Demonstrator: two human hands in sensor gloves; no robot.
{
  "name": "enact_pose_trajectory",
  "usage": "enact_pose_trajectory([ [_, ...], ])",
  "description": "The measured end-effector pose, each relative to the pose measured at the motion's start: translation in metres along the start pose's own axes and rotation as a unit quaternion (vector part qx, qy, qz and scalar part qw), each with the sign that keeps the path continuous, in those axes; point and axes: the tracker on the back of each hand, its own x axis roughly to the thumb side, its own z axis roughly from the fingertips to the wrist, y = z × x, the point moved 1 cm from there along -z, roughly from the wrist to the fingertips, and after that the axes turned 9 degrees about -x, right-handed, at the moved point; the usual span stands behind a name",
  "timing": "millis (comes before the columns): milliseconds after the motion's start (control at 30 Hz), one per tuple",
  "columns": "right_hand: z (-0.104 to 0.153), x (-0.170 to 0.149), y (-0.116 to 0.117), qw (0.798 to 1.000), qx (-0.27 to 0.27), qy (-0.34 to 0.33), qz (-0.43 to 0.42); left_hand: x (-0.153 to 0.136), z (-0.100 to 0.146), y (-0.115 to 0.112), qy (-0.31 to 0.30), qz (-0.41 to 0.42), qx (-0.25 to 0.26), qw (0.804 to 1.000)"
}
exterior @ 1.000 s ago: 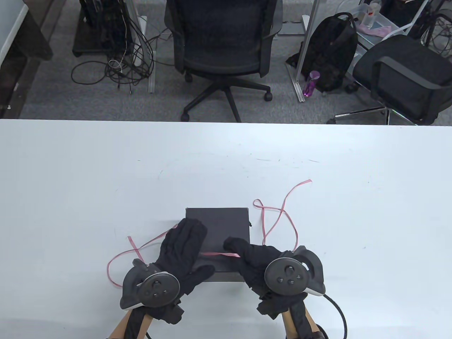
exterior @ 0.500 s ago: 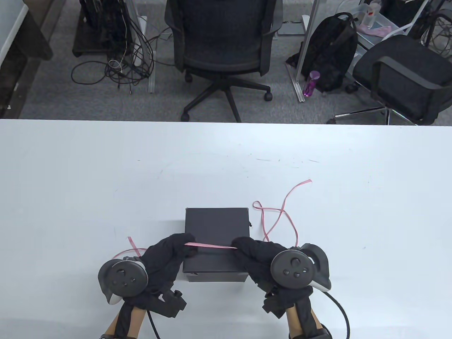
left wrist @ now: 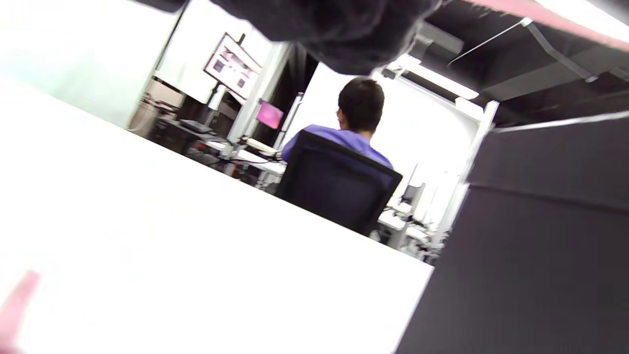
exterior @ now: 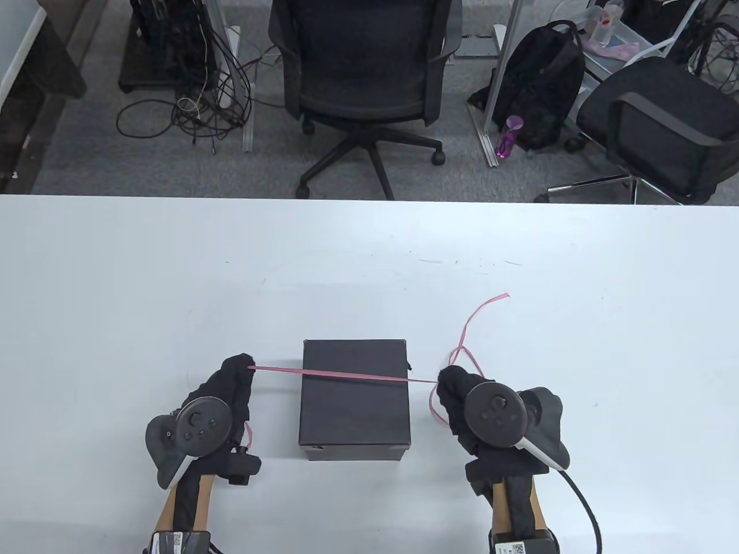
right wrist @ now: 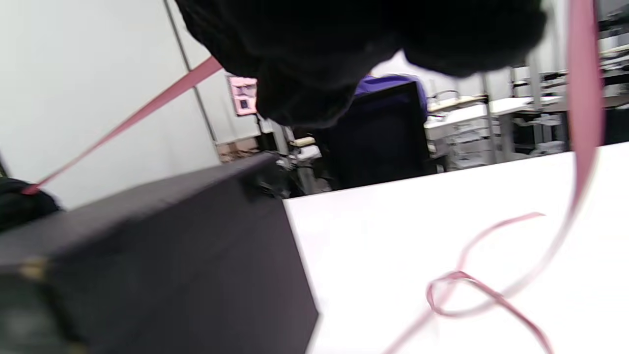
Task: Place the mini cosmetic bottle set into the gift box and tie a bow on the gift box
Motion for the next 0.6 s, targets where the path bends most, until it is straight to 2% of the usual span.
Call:
enact_pose_trajectory([
  [233, -0.005, -0.032, 0.01, 0.994, 0.03, 0.084, 0.056, -0.034, -0.007, -0.001, 0.097, -0.069, -0.05, 0.992],
  [400, -0.006, -0.052, 0.018, 0.987, 0.053, 0.136, 0.071, -0.057, -0.009, -0.008, 0.175, -0.111, -0.094, 0.974],
  [600, -0.01, -0.061, 0.037, 0.982, 0.101, 0.148, 0.065, -0.059, -0.012, -0.02, 0.211, -0.156, -0.153, 0.953],
])
